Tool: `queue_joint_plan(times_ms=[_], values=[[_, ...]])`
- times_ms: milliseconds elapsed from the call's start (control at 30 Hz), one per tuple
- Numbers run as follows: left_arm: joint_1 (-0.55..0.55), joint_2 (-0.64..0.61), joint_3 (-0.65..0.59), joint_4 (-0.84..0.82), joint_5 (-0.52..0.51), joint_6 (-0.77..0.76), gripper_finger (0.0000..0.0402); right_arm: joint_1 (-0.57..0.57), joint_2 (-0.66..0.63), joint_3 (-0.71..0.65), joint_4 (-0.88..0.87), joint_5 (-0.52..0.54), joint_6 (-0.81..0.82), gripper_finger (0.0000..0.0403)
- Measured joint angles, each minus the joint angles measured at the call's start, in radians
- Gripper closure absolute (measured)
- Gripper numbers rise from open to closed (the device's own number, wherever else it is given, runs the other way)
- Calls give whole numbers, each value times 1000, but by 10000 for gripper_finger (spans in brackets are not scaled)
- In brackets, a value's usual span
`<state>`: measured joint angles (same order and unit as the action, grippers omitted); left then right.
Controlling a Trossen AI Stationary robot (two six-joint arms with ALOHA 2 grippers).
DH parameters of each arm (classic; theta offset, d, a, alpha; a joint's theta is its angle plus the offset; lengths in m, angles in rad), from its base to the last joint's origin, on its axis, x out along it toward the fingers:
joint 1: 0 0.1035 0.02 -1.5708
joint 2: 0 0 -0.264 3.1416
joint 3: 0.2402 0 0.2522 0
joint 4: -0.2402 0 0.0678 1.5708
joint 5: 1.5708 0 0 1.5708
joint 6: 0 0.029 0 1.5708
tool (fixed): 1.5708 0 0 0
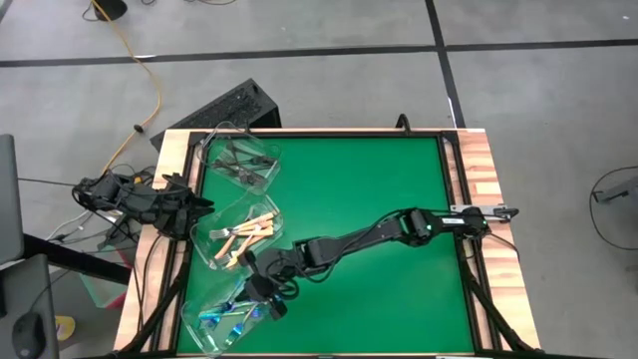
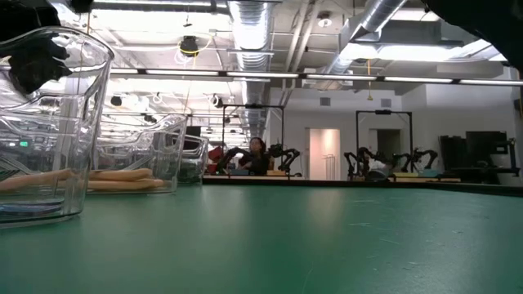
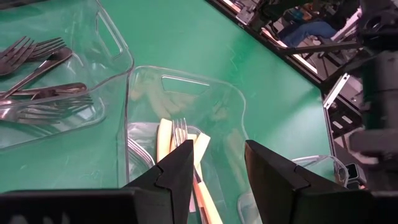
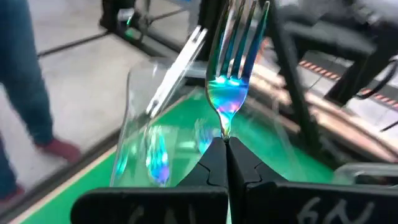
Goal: Sort silverware by color (type)
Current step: Put the blue fork into the bottom transparent bin
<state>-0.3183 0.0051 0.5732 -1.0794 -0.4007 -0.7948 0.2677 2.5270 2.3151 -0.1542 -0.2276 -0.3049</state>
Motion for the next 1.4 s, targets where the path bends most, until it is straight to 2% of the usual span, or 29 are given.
queue_joint_plan(times_ms=[333, 767, 933, 1100, 1233, 1400], values=[[0, 0, 0, 0, -4, -3, 274, -9, 14, -1, -75, -35, -66, 399], [0, 0, 0, 0, -3, 0, 274, -28, 14, -1, -74, -40, -97, 399], [0, 0, 0, 0, -3, 0, 274, -28, 14, -1, -23, -46, -97, 399], [0, 0, 0, 0, -3, 0, 274, -25, 66, -3, 53, -77, -67, 399], [0, 0, 0, 1, -1, 0, 274, -10, 85, 16, 81, 12, -86, 397], [0, 1, 0, 0, -1, -1, 274, -16, 82, 30, 82, -11, -87, 391]])
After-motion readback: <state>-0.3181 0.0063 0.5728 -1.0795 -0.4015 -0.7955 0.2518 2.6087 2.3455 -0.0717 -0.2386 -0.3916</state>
